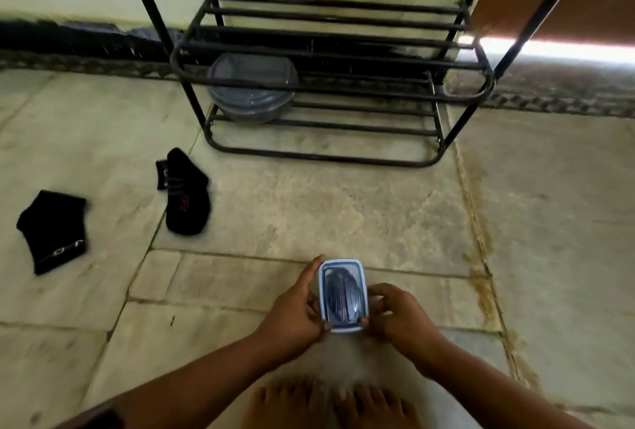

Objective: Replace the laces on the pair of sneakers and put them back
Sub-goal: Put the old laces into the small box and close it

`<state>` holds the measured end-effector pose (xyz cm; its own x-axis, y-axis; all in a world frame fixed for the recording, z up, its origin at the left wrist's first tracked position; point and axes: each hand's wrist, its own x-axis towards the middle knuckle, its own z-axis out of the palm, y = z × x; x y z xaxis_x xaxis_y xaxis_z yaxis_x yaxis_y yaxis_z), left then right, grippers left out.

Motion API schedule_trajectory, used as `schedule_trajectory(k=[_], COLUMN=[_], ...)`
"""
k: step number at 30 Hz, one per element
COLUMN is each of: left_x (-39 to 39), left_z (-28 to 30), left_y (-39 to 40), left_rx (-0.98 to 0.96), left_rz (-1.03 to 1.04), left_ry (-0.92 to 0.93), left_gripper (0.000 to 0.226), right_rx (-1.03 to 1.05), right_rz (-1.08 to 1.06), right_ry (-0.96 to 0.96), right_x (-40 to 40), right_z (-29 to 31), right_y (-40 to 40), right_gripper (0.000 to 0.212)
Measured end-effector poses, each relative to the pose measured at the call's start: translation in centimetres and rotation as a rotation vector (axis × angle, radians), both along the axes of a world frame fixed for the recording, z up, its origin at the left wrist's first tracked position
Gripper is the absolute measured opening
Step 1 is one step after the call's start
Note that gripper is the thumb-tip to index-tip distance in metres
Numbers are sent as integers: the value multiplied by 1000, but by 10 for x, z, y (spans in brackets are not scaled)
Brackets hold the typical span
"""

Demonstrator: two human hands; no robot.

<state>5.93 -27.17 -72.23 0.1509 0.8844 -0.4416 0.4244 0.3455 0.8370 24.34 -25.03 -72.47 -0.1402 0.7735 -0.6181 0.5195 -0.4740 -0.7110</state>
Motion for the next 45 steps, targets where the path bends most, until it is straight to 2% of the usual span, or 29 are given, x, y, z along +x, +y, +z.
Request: schedule_trajectory(k=[2, 4, 11, 15, 18, 20, 22, 25, 29, 35, 39, 45], left_x=[-2, -3, -9, -12, -10, -7, -3, 6, 12, 16, 20, 26], left_z=[7, 18, 72, 109, 134, 151, 165, 177, 162, 137, 136, 142], left_y=[18, 39, 113, 161, 202, 228, 253, 293, 320, 323, 320, 321], left_rx=[8, 19, 188, 166, 169, 192, 191, 181, 211, 253, 292, 315], left_rz=[47, 125, 218, 228, 208, 197, 178, 203, 319, 323, 300, 281], left_ry=[-54, -101, -233, -308, -262, -195, -117, -19, -124, -280, -279, -238], left_gripper=[99, 100, 87, 58, 45, 41, 34, 27, 30, 46, 48, 47], right_rx=[2, 77, 277, 232, 161, 138, 140, 185, 229, 206, 245, 287], right_rz=[-115, -171, -233, -236, -257, -239, -235, -272, -390, -515, -578, -621], right_ry=[88, 143, 305, 400, 448, 414, 371, 294, 337, 442, 486, 447], right_x=[2, 0, -9, -13, -16, -18, -21, -29, -37, -36, -30, -26], right_z=[7, 20, 89, 127, 158, 176, 184, 191, 182, 153, 144, 137], right_y=[17, 39, 112, 154, 192, 218, 242, 275, 313, 323, 326, 332], right_gripper=[22, 13, 12, 10, 12, 5, 13, 15, 23, 17, 17, 27])
